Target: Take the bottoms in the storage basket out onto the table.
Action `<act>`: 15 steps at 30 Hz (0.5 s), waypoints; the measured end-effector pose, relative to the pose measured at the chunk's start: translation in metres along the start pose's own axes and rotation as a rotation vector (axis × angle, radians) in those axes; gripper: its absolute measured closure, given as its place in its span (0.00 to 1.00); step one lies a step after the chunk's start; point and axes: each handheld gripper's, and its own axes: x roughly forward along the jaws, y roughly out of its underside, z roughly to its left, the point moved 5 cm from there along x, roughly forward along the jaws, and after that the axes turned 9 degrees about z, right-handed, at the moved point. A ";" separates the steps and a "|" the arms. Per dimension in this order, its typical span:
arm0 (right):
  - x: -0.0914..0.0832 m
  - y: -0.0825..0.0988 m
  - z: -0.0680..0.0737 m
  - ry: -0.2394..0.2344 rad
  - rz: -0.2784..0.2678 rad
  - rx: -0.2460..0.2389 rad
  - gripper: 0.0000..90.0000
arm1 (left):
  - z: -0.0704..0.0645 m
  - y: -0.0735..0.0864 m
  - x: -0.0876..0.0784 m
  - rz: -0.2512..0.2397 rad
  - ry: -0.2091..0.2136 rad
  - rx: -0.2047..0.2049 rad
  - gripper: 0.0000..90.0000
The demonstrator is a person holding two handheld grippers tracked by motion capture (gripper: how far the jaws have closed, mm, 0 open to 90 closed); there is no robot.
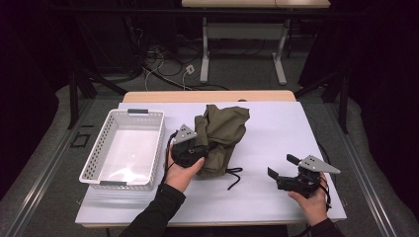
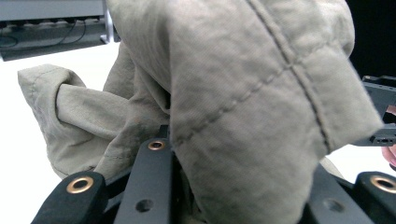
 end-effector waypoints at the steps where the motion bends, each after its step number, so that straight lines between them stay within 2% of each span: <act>1: 0.000 0.000 0.000 0.000 0.000 0.000 0.09 | 0.000 0.001 0.000 0.003 0.003 -0.003 0.79; 4: 0.000 0.000 0.000 -0.001 -0.002 -0.001 0.09 | 0.002 0.005 0.003 0.009 0.006 -0.018 0.79; 15: 0.000 0.000 0.001 -0.004 -0.004 -0.002 0.09 | 0.005 0.013 0.010 0.036 -0.001 -0.025 0.78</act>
